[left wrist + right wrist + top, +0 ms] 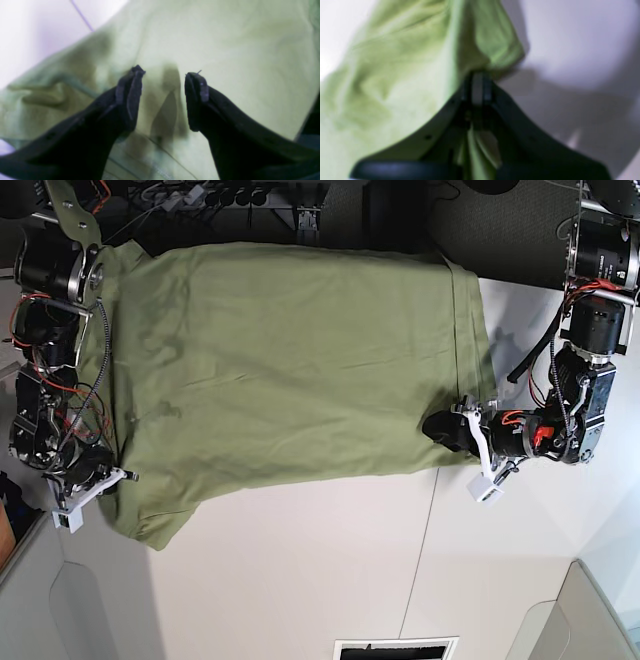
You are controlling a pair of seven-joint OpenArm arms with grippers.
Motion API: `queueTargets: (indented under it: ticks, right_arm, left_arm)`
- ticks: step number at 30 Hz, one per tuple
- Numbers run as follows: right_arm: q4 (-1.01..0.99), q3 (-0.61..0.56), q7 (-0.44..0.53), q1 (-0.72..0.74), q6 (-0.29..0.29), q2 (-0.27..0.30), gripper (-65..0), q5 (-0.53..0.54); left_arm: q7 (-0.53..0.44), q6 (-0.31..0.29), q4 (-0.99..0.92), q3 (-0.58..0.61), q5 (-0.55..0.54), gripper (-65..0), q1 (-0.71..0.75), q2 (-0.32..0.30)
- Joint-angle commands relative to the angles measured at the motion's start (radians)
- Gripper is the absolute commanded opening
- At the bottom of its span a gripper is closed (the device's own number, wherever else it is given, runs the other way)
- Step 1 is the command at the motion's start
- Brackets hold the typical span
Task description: Layout the t-shirt on the table in an organized manner, then fold the t-shirt properly
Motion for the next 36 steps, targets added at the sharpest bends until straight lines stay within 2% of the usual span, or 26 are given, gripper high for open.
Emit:
queueTargets:
  ticks: [1, 3, 7, 9, 11, 16, 20, 22, 25, 29, 32, 35, 36]
  right_arm:
    - [0.064, 0.000, -0.013, 0.026, -0.003, 0.013, -65.0, 0.018]
    - [0.180, 0.000, -0.070, -0.018, -0.002, 0.013, -65.0, 0.054]
    - [0.442, 0.000, -0.126, -0.161, -0.002, 0.013, -65.0, 0.111]
    - [0.536, 0.000, -0.175, -0.225, 0.008, 0.016, -65.0, 0.138]
    - [0.592, 0.000, -0.201, -0.293, 0.018, 0.018, -65.0, 0.168]
    - [0.642, 0.000, -0.193, -0.430, 0.035, 0.018, -65.0, 0.219]
    - [0.638, 0.000, -0.166, -0.481, 0.038, 0.006, -65.0, 0.232]
    - [0.616, 0.000, -0.148, -0.494, 0.044, 0.006, -65.0, 0.217]
    - [0.556, 0.000, -0.130, -0.491, 0.047, 0.006, -65.0, 0.164]
    - [0.487, 0.000, -0.070, -0.486, 0.046, 0.006, -65.0, 0.164]
    - [0.464, 0.000, -0.064, -0.486, 0.046, 0.006, -65.0, 0.166]
    - [0.454, 0.000, -0.064, -0.486, 0.047, 0.006, -65.0, 0.166]
    - [0.454, 0.000, -0.064, -0.486, 0.047, 0.006, -65.0, 0.167]
  left_arm:
    - [0.048, 0.060, -0.007, 0.003, 0.140, -32.0, -0.005, -0.017]
    - [0.014, 0.083, -0.008, 0.003, 0.187, -32.0, -0.007, -0.016]
    - [-0.014, 0.124, -0.048, 0.003, 0.250, -32.0, -0.048, -0.004]
    - [-0.021, 0.127, -0.093, 0.003, 0.267, -32.0, -0.090, 0.010]
    - [-0.020, 0.128, -0.156, 0.003, 0.276, -32.0, -0.139, 0.030]
    - [-0.009, 0.136, -0.309, 0.003, 0.268, -32.0, -0.247, 0.069]
    - [0.031, 0.152, -0.282, 0.003, 0.125, -32.0, -0.280, 0.035]
    - [0.050, 0.113, -0.228, 0.003, 0.031, -32.0, -0.283, 0.009]
    - [0.091, 0.100, -0.161, 0.003, -0.019, -32.0, -0.282, -0.030]
    - [0.122, 0.100, -0.146, 0.003, -0.064, -32.0, -0.280, -0.064]
    - [0.133, 0.096, -0.146, 0.003, -0.100, -32.0, -0.271, -0.085]
    - [0.204, 0.042, -0.146, 0.003, -0.215, -32.0, -0.255, -0.100]
    - [0.240, 0.042, -0.146, 0.003, -0.265, -32.0, -0.245, -0.101]
